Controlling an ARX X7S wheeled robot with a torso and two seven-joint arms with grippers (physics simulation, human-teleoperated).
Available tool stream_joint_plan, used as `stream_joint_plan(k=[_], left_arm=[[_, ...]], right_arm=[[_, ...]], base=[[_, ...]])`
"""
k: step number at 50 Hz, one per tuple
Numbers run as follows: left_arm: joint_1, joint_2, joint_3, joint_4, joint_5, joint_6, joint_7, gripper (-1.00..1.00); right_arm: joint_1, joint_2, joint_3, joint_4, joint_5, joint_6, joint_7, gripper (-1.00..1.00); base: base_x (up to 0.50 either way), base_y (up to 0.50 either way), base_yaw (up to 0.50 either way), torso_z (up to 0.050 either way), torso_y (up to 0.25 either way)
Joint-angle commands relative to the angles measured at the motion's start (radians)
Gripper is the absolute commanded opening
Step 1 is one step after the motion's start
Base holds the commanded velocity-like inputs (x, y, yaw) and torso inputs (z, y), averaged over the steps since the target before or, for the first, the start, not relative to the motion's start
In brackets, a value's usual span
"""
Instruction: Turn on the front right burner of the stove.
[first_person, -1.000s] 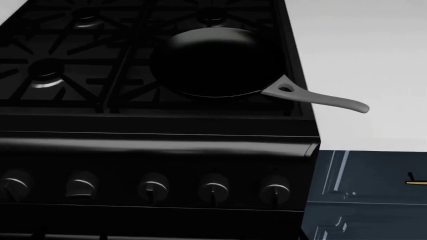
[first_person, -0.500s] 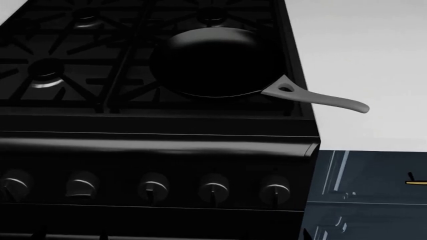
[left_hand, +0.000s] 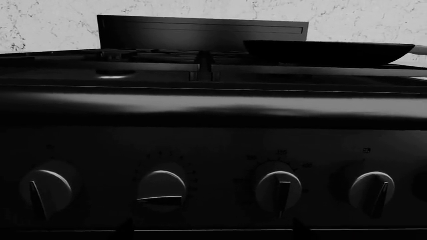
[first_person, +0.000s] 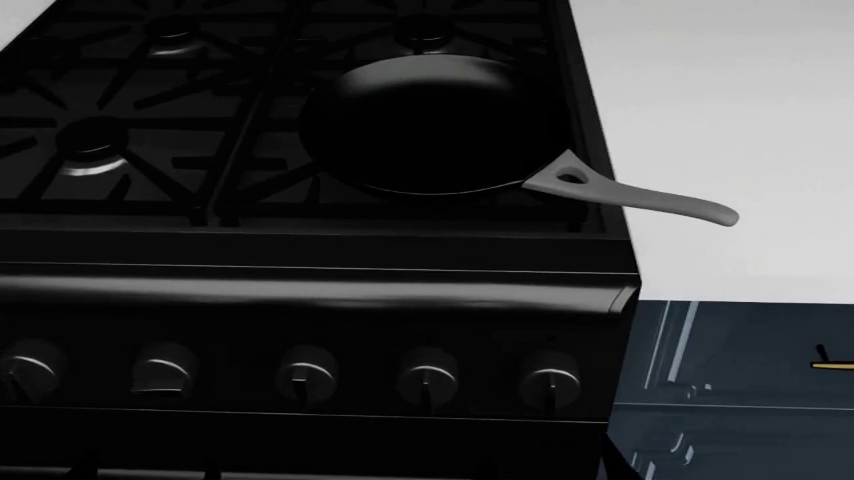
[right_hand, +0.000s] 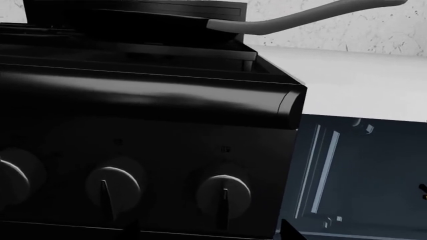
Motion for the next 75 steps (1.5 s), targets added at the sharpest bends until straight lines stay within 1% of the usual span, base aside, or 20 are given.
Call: stream_joint_plan(k=[1, 25, 38, 42, 56, 64, 75], left_arm=[[-0.005, -0.009, 0.016, -0.005, -0.001, -0.002, -0.007, 1.00], [-0.010, -0.022, 0.035, -0.013, -0.014, 0.005, -0.022, 1.00], [-0.012, -0.029, 0.047, -0.013, -0.016, 0.003, -0.031, 1.00], [-0.011, -0.031, 0.049, -0.013, -0.018, 0.007, -0.033, 1.00], [-0.011, -0.038, 0.058, -0.014, -0.024, 0.013, -0.039, 1.00], [-0.012, -0.041, 0.063, -0.017, -0.023, 0.020, -0.046, 1.00], [-0.011, -0.046, 0.071, -0.014, -0.029, 0.020, -0.050, 1.00]], right_arm=[[0.068, 0.002, 0.004, 0.054, 0.018, 0.004, 0.005, 1.00], [0.088, 0.006, -0.011, 0.067, 0.044, 0.001, 0.017, 1.00], [0.167, -0.004, -0.027, 0.206, 0.027, -0.071, 0.024, 1.00], [0.181, -0.010, -0.031, 0.255, 0.030, -0.102, 0.020, 1.00], [0.293, -0.044, -0.039, 0.527, 0.048, -0.253, -0.009, 1.00], [0.336, -0.047, -0.043, 0.629, 0.053, -0.299, -0.015, 1.00], [0.451, -0.069, -0.042, 0.910, 0.066, -0.441, -0.043, 1.00]], base=[[0.00, 0.00, 0.00, 0.000, 0.000], [0.00, 0.00, 0.00, 0.000, 0.000], [0.00, 0.00, 0.00, 0.000, 0.000], [0.00, 0.00, 0.00, 0.000, 0.000], [0.00, 0.00, 0.00, 0.000, 0.000], [0.00, 0.00, 0.00, 0.000, 0.000], [0.00, 0.00, 0.00, 0.000, 0.000]])
